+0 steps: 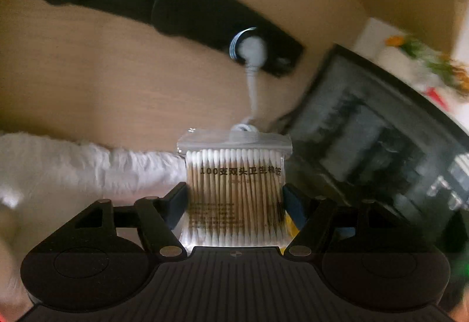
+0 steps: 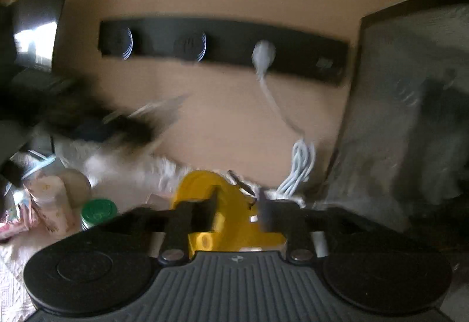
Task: Organize soft objects
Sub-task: 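Carry the swab pack and funnel into the pink box and open both tools, then grasp the pink tissue pack from the pile with the left tool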
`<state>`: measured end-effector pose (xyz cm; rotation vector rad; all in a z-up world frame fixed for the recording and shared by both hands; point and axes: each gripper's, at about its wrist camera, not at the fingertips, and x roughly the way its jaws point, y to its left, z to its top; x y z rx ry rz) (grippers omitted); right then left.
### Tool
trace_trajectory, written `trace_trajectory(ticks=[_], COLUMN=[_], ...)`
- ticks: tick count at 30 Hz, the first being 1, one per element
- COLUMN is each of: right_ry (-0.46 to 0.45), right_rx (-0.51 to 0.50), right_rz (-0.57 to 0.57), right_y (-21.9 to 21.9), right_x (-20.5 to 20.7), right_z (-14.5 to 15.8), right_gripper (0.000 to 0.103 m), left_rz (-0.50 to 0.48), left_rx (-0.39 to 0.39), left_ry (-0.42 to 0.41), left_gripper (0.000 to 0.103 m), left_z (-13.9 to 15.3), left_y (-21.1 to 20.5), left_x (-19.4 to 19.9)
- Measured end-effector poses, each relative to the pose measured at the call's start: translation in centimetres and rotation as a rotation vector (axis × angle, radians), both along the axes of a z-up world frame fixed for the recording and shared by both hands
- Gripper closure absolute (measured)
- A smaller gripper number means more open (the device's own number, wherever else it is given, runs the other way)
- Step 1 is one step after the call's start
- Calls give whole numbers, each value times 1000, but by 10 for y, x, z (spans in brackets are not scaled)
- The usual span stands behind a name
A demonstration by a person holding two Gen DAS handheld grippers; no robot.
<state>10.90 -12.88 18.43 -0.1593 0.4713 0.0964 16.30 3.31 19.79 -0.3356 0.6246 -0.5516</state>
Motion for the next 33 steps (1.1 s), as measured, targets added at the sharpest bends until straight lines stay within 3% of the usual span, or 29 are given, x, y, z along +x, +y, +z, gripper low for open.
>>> trace_trajectory(ticks=[4, 5, 8, 10, 13, 17, 22, 28, 33], right_ry=[91, 107, 162, 202, 235, 226, 172, 237, 255], right_rx=[28, 24, 3, 0, 35, 90, 103, 100, 68], right_rz=[14, 19, 35, 33, 29, 40, 98, 193, 248], right_y=[-1, -3, -7, -9, -11, 4, 41, 93, 132], right_x=[-19, -27, -50, -54, -53, -46, -32, -14, -18], right_z=[-38, -47, -71, -84, -96, -98, -90, -102, -110], right_gripper=[43, 43, 42, 42, 41, 39, 32, 32, 30], left_rz=[41, 52, 122, 139, 124, 141, 246, 428, 507], left_rx=[222, 210, 52, 36, 119, 161, 208, 269, 290], left_ry=[235, 245, 250, 211, 118, 72, 110, 132, 145], left_gripper=[35, 35, 35, 35, 35, 35, 35, 35, 35], left_z=[-74, -89, -112, -109, -102, -99, -112, -123, -131], left_y=[-37, -39, -25, -20, -11, 9, 69, 135, 170], left_x=[46, 46, 34, 21, -10, -60, -119, -169, -201])
